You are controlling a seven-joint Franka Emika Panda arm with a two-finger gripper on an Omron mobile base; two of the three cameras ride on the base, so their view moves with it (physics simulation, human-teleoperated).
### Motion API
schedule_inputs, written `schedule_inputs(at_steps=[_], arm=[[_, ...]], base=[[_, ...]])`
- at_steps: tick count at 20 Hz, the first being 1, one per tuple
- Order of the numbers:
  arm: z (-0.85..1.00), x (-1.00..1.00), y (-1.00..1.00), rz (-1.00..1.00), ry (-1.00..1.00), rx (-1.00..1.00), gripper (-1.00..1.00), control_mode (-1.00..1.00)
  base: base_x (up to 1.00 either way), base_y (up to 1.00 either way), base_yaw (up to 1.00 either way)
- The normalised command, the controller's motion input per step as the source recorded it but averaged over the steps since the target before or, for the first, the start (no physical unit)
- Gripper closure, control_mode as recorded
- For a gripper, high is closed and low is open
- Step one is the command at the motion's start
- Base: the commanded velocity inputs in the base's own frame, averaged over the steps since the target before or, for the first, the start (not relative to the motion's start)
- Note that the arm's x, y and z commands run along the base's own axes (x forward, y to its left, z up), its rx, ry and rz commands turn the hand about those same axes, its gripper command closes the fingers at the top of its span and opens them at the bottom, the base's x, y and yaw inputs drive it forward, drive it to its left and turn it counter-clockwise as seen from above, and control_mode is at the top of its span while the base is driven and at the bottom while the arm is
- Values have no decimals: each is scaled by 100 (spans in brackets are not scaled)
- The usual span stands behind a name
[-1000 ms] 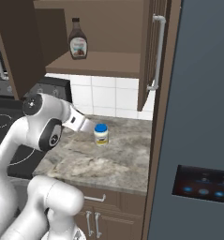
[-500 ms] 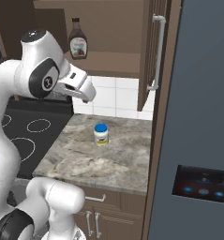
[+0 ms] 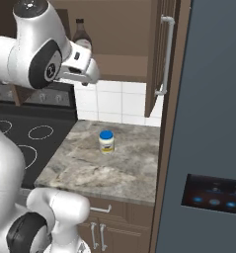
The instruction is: Take 2 condiments from the cabinet and move them on the counter near the stove.Make sure the condiments are lined up with each other, next to each other.
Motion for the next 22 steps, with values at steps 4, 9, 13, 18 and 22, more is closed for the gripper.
schedule_inputs(at_steps=[4, 9, 13, 18, 22], arm=[[0, 1, 29, 20, -58, 4, -100, -100], [13, 35, 35, 5, -40, 0, -100, -100], [79, 67, 4, 0, -7, -2, -100, -100], [100, 50, 0, 0, 2, -4, -100, -100], [76, 30, 0, 1, 3, -2, -100, -100]], base=[[0, 0, 0], [0, 0, 0], [0, 0, 0], [0, 0, 0], [0, 0, 0]])
